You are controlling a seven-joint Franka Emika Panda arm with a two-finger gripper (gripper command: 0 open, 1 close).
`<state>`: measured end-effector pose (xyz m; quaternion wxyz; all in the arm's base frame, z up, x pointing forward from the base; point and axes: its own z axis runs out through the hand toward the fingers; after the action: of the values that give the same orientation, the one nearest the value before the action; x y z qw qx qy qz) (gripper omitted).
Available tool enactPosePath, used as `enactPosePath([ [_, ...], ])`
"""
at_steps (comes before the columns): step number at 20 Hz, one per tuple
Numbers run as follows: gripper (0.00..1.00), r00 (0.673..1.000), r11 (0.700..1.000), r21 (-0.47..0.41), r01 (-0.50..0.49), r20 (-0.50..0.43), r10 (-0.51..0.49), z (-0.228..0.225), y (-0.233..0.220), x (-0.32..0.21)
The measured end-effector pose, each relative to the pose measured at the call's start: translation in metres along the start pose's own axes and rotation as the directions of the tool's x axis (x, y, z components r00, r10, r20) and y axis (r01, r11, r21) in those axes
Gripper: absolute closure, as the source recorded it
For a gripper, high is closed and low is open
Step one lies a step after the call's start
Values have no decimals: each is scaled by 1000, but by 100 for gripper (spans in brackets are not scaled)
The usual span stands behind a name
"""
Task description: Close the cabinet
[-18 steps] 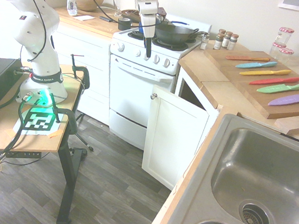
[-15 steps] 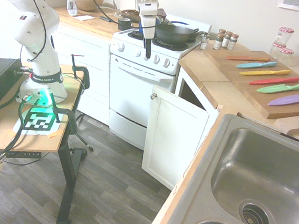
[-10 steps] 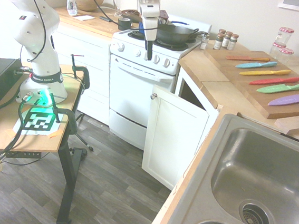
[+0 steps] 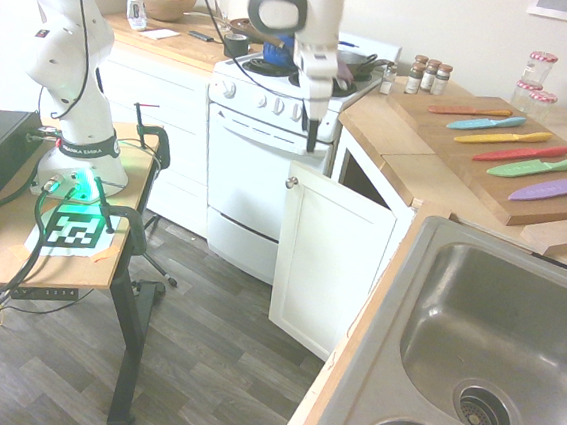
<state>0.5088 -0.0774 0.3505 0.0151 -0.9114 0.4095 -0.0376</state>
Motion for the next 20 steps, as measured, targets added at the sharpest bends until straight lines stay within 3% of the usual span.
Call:
enactPosePath([
  [6, 0, 999, 999, -40, -16, 49, 18, 80, -13, 55],
  [15, 0, 992, 997, -62, -41, 120, 48, 178, -14, 91],
  [16, 100, 992, 997, -62, -35, 122, 43, 184, -15, 92],
  [20, 100, 993, 999, -54, 1, 114, 5, 188, -16, 91],
])
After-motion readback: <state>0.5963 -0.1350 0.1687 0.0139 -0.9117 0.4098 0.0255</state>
